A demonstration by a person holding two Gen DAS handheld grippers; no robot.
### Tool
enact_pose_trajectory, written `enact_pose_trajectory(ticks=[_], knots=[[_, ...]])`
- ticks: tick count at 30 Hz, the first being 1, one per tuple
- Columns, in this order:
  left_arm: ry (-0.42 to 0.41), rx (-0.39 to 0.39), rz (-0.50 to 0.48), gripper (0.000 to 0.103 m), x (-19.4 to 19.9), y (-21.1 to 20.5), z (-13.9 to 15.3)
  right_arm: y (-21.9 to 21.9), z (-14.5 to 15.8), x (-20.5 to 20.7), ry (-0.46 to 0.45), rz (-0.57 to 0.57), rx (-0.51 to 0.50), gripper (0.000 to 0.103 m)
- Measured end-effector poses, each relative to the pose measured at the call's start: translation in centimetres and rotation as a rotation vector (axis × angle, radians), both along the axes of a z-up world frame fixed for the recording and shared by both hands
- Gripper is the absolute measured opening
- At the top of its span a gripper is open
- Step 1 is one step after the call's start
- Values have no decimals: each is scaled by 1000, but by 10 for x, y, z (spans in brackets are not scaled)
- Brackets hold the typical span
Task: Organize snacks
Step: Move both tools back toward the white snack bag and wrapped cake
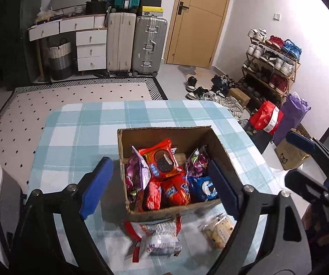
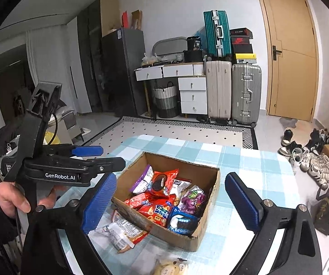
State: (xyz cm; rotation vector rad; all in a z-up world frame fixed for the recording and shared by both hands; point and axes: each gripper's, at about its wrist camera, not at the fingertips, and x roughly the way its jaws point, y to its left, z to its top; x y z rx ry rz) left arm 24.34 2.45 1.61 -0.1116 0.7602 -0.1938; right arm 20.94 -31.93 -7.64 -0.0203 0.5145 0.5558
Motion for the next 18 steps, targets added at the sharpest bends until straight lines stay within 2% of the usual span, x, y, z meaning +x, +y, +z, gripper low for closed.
enact_pose_trajectory(ticks=[5,14,18], knots=[[-9,8,20,85,-24,3,5,-3,5,-21,-8,-9,2,99],[-66,29,62,101,-69,3,16,-5,2,-56,-4,-22,6,100],[-84,37,77,101,-87,3,19,-9,1,-71,-12,-33,12,102]])
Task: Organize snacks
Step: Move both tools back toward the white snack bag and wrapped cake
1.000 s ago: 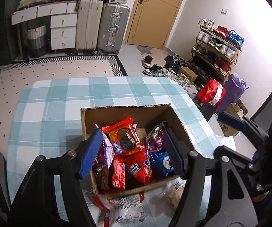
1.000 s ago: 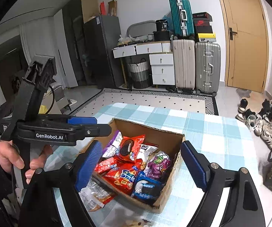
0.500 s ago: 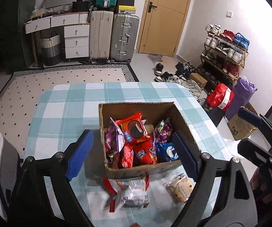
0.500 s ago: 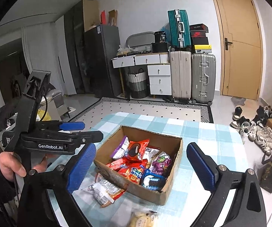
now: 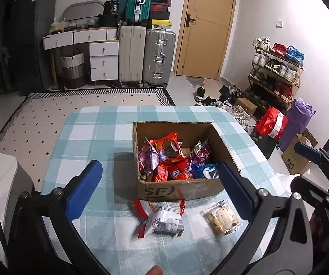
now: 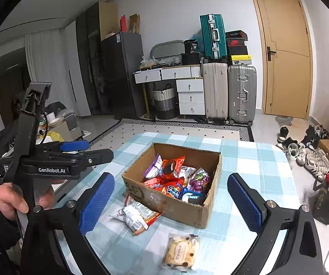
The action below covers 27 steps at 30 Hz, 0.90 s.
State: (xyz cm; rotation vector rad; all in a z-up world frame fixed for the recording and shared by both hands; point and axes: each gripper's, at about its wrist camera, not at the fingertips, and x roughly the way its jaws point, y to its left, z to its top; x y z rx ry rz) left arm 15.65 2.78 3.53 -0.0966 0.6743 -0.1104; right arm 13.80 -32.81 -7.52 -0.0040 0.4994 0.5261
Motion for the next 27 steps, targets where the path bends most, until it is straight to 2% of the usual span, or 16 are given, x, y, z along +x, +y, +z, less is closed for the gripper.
enact_pose_trajectory(ticks=[9,18,27], knots=[[-16,0,45,102,-30,3,-8,-8,-8,-26,-12,-20,23,102],[-29,26,84,102,-53,-1,-37,-13,-25,-37,5,-34,17,102],[7,23,90,102,-55,-7,-75,-10,-50,-40,40,-33,0,102]])
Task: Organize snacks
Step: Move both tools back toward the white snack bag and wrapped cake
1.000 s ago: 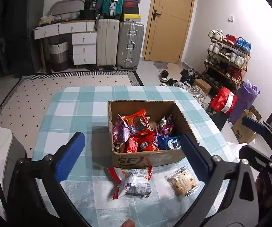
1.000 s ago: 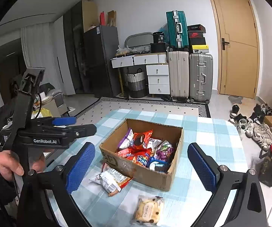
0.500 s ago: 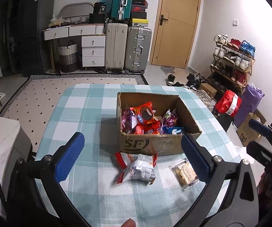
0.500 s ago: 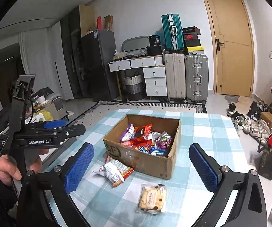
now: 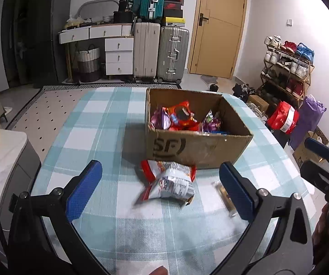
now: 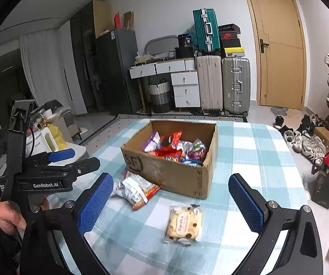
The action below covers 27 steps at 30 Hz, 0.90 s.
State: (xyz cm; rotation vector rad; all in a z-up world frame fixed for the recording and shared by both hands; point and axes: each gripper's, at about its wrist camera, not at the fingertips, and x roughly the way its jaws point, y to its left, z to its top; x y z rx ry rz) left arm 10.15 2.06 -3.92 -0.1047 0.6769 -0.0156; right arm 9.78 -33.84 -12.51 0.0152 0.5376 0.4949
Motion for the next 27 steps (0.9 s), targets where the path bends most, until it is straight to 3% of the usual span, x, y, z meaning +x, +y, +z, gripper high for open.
enact_pose_trajectory(ticks=[14,27], knots=[[81,2,-4,102,4,-4,-62,0,-56,11,130,-9,22,102],[135,-8,-21,102,15,-7,-100,4,-106,38,253,-10,2,102]])
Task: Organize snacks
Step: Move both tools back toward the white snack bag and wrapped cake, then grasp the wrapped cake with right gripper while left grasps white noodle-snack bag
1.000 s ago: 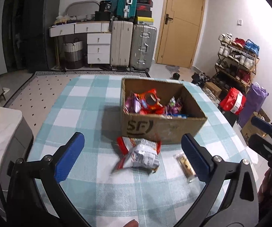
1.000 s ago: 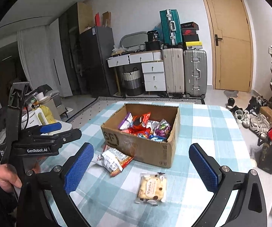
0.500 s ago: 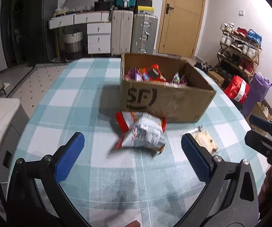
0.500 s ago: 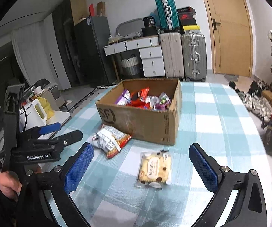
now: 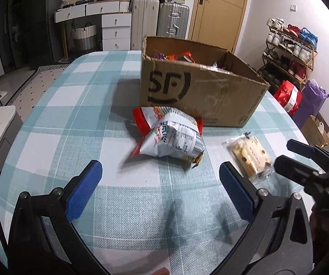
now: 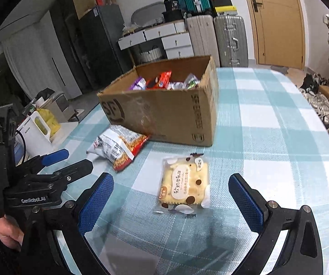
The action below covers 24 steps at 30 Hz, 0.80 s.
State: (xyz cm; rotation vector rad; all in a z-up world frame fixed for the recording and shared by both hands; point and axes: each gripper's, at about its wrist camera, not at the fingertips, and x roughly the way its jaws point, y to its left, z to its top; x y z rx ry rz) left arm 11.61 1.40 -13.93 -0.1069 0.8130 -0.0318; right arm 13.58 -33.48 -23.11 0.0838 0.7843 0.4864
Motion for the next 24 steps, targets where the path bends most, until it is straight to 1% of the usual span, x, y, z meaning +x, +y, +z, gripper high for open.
enact_pose_trajectory(ticks=[3,11,16,20,21,22,23,24], knots=[[15,-11,0,102,2,1,-8,5,-8,4,21,10,-20,102],[27,-22,-2,102,4,4,-13,15,-29,20,65,4,-82,102],[41,-33,-1,102,0,4,-16,24,-35,29,69,9,-138,102],[53,-50,3,102,1,7,-19,30,-39,35,90,11,-178,102],[55,-48,4,102,1,7,-20,31,-41,37,99,10,-189,101],[58,-48,6,102,0,7,-21,33,-42,38,105,9,-200,96],[61,-52,7,102,1,8,-22,35,-43,39,103,5,-219,95],[63,-53,8,102,0,9,-22,37,-43,38,100,6,-230,91]])
